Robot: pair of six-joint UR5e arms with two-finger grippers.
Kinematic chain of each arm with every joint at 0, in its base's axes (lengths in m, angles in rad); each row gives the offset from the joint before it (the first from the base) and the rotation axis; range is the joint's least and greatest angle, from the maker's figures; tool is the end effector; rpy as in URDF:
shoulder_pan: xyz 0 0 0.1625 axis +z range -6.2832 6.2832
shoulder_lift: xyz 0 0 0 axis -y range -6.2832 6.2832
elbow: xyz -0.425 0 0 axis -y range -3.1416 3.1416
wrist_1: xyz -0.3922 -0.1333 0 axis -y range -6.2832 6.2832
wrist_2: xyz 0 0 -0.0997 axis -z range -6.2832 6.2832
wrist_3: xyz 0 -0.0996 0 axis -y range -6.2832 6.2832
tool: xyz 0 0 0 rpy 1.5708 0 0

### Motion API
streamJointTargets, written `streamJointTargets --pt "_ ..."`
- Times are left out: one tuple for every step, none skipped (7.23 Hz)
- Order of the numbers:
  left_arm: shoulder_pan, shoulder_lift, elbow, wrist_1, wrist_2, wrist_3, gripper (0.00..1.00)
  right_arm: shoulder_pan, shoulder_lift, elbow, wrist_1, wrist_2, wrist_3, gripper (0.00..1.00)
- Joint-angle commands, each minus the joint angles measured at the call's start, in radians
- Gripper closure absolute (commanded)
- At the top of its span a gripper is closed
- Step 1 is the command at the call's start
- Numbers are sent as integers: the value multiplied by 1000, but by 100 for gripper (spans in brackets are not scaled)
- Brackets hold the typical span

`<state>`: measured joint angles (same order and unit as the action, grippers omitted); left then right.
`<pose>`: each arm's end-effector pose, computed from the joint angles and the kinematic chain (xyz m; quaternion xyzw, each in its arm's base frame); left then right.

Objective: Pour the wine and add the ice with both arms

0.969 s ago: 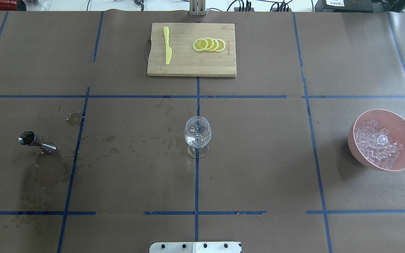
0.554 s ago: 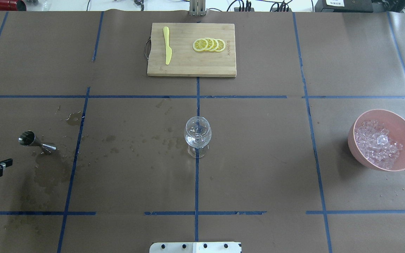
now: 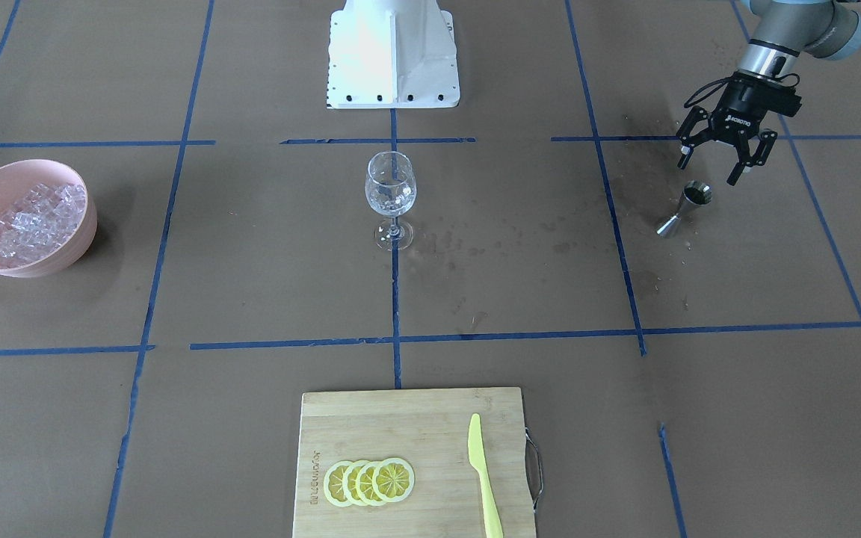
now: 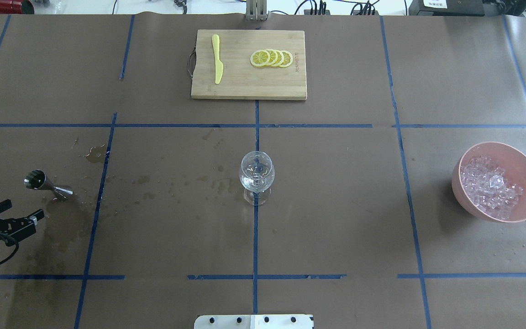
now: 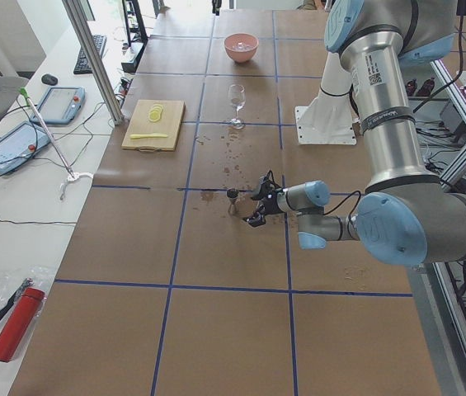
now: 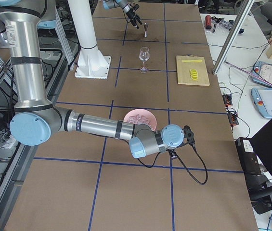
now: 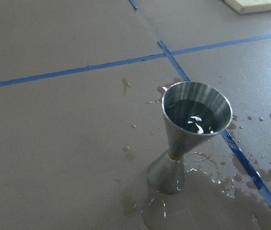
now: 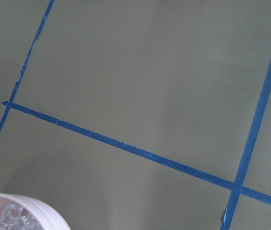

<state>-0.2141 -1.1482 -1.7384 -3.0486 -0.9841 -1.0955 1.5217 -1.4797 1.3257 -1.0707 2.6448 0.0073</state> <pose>0.2699 -0.2515 0.5836 0.4085 0.4372 -0.0625 0.7988 0.0194 -0.5377 0.6567 0.1337 -0.5079 -0.1058 0.8444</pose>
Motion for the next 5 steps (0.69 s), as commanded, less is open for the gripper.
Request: streamJointTargets --pt "54 -89 70 -1 184 -33 2 0 -4 1 0 9 0 0" --pt "58 -135 132 -1 261 -34 2 2 -4 0 0 9 0 0" --pt "71 -163 157 -2 325 -34 2 0 -4 -2 0 9 0 0" --pt "71 -165 160 -4 356 -34 2 2 -4 -3 0 9 0 0" --pt "73 -171 169 -1 428 -32 2 2 -5 -2 0 15 0 0"
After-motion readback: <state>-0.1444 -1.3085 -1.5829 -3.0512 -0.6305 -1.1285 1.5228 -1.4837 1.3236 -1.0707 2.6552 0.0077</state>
